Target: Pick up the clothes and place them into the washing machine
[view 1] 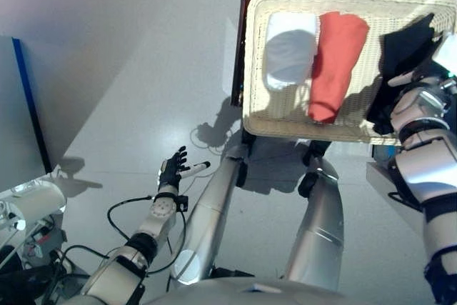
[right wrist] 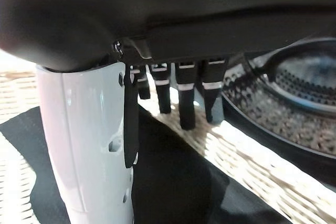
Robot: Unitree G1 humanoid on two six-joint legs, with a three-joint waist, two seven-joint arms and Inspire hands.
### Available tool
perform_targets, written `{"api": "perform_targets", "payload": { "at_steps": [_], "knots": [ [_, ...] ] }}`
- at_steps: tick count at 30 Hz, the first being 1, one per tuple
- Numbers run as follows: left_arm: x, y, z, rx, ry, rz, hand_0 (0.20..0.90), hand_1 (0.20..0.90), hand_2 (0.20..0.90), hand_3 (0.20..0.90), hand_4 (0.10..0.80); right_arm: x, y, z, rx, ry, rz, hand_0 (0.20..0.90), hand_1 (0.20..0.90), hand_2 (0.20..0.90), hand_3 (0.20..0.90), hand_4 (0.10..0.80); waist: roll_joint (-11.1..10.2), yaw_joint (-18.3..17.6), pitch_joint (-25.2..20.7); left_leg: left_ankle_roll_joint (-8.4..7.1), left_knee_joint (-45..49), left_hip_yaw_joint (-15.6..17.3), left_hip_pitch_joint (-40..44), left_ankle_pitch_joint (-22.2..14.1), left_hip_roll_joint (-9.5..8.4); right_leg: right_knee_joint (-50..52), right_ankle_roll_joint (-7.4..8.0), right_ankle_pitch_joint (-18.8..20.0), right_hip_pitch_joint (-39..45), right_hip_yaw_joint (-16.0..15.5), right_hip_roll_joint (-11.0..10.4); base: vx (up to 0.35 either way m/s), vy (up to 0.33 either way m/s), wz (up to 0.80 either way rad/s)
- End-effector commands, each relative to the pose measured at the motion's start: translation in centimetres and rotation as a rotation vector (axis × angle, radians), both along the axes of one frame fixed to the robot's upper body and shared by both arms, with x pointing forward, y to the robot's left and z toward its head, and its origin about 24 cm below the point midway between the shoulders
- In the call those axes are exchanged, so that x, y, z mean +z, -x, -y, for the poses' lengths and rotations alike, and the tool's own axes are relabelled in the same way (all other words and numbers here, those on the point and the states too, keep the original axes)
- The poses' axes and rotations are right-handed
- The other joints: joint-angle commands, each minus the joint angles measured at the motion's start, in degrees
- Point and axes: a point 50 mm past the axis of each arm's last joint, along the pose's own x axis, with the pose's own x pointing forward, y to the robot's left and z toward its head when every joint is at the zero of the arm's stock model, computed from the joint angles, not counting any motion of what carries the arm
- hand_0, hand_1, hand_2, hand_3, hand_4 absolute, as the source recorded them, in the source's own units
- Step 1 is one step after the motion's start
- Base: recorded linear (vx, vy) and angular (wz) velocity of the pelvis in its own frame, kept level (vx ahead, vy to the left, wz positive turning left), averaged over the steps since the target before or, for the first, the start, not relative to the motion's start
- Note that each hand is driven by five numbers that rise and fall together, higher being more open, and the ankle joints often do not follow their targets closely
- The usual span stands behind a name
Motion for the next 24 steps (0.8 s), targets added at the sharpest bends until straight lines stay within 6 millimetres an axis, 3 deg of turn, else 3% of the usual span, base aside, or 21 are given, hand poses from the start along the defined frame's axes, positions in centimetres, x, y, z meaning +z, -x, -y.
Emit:
{"api": "perform_targets", "payload": {
  "at_steps": [1,15,19,24],
  "knots": [
    [-0.1,0.7,-1.2,0.081,-0.004,0.016,0.9,0.9,0.9,0.9,0.8,3.1,-0.2,0.6,0.05,0.031,0.015,0.203,0.203,0.203,0.203,0.302,5.4,1.1,2.1,-3.75,-0.3,-1.2,-2.1,0.5,-2.34,6.6,-1.43,-6.1,1.8,2.2,0.9,-0.006,0.008,0.06],
    [-0.4,0.8,-1.4,0.133,0.01,-0.004,0.9,0.9,0.9,0.9,0.8,4.1,-1.0,-0.6,0.083,0.041,0.067,0.2,0.2,0.2,0.2,0.3,5.0,0.1,3.4,-4.11,-4.5,-0.6,-0.1,2.7,-1.52,3.5,-1.02,-4.4,3.2,2.2,1.3,0.0,0.001,0.01],
    [-1.2,1.3,-2.0,0.153,-0.016,-0.056,0.9,0.9,0.9,0.9,0.8,3.5,-1.8,-1.9,0.136,0.012,0.085,0.2,0.2,0.2,0.2,0.3,3.8,-1.0,3.6,-4.31,-6.1,0.2,2.8,3.1,-0.85,1.4,-0.83,-3.2,5.5,1.9,2.1,-0.015,-0.018,-0.1],
    [-1.9,2.1,-2.7,0.17,-0.044,-0.094,0.9,0.9,0.9,0.9,0.8,3.3,-1.8,-1.9,0.143,-0.018,0.115,0.2,0.2,0.2,0.2,0.3,2.9,-1.9,2.5,-4.71,-9.0,0.6,7.5,3.9,-0.12,-2.2,-0.5,-1.7,10.0,1.7,2.5,0.002,-0.015,-0.13]
  ]
}}
